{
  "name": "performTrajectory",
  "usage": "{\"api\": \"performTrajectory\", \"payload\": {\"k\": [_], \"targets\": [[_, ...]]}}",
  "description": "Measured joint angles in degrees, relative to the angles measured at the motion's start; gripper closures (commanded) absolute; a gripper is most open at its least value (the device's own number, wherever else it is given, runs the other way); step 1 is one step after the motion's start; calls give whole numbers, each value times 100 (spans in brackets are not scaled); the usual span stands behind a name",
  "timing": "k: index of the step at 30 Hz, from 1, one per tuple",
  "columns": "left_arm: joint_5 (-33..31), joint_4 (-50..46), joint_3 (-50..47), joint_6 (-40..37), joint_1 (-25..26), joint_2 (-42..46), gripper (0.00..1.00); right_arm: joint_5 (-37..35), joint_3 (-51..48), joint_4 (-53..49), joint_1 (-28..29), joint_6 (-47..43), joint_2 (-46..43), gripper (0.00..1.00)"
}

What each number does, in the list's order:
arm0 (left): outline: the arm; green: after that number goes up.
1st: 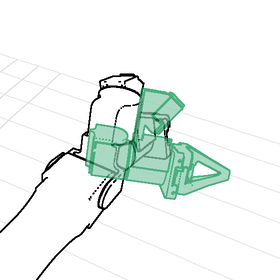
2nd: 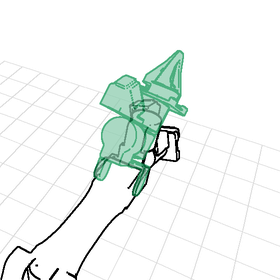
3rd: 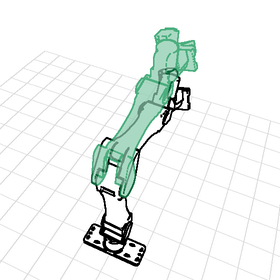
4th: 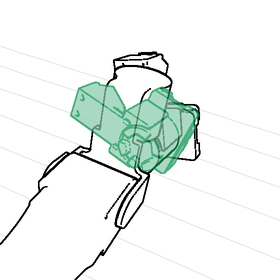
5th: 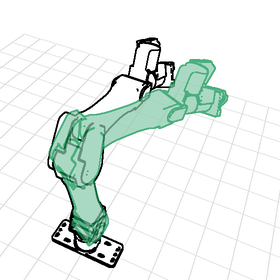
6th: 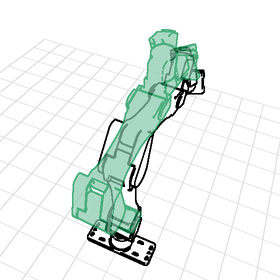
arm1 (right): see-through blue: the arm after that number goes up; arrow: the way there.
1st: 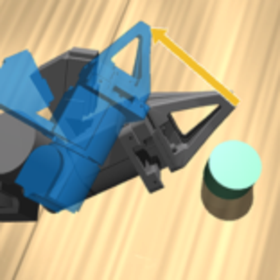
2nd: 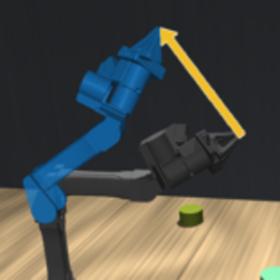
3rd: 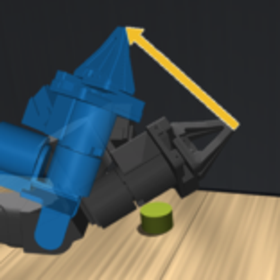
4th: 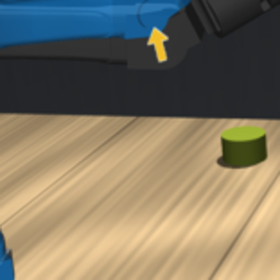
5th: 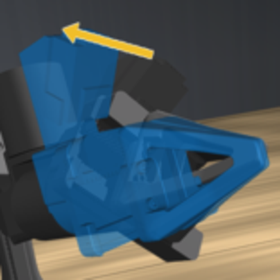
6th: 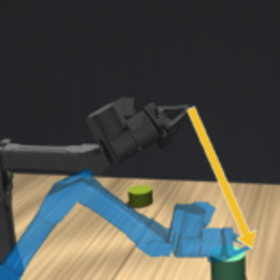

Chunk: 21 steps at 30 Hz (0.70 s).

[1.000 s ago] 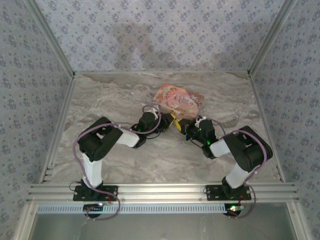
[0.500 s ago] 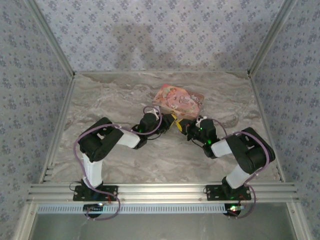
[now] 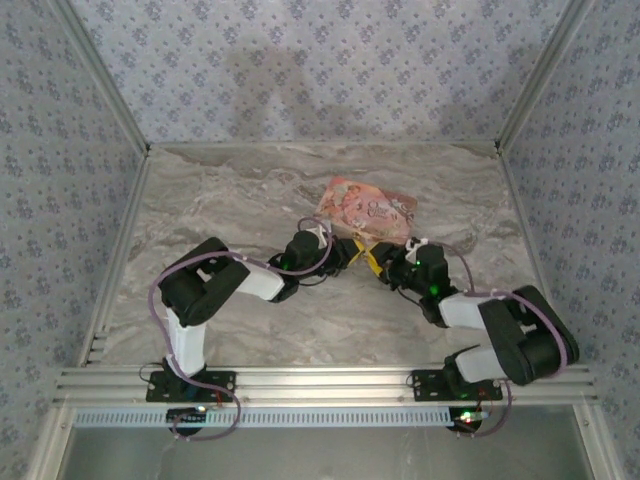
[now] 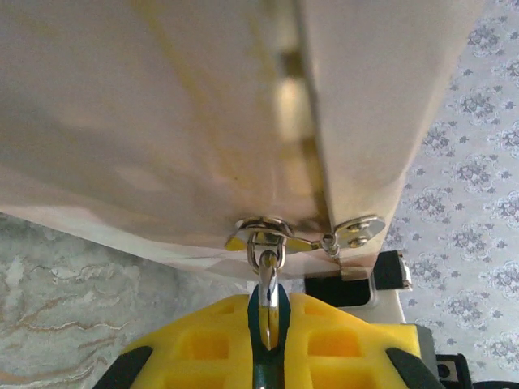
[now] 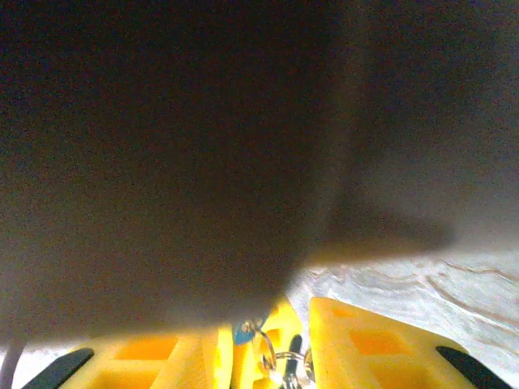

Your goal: Unlock a padlock with a key

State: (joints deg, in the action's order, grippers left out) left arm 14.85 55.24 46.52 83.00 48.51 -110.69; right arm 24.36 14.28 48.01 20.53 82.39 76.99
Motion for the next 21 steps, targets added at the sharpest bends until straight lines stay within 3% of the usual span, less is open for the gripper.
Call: {"api": "performTrajectory", "payload": {"k": [3, 11, 15, 21], "targets": [[68, -15, 0, 0, -2, 0, 100, 205, 13, -966, -114, -581, -776, 63], [129, -87, 0, 2, -2, 0, 100, 129, 787, -4677, -214, -2791, -2863, 62], [168, -170, 2, 2, -2, 0, 100, -133, 1333, -5880, -149, -3681, -2887, 61], [271, -330, 15, 7, -2, 0, 100, -756, 2190, -7071, 431, -4951, -2343, 61]]}}
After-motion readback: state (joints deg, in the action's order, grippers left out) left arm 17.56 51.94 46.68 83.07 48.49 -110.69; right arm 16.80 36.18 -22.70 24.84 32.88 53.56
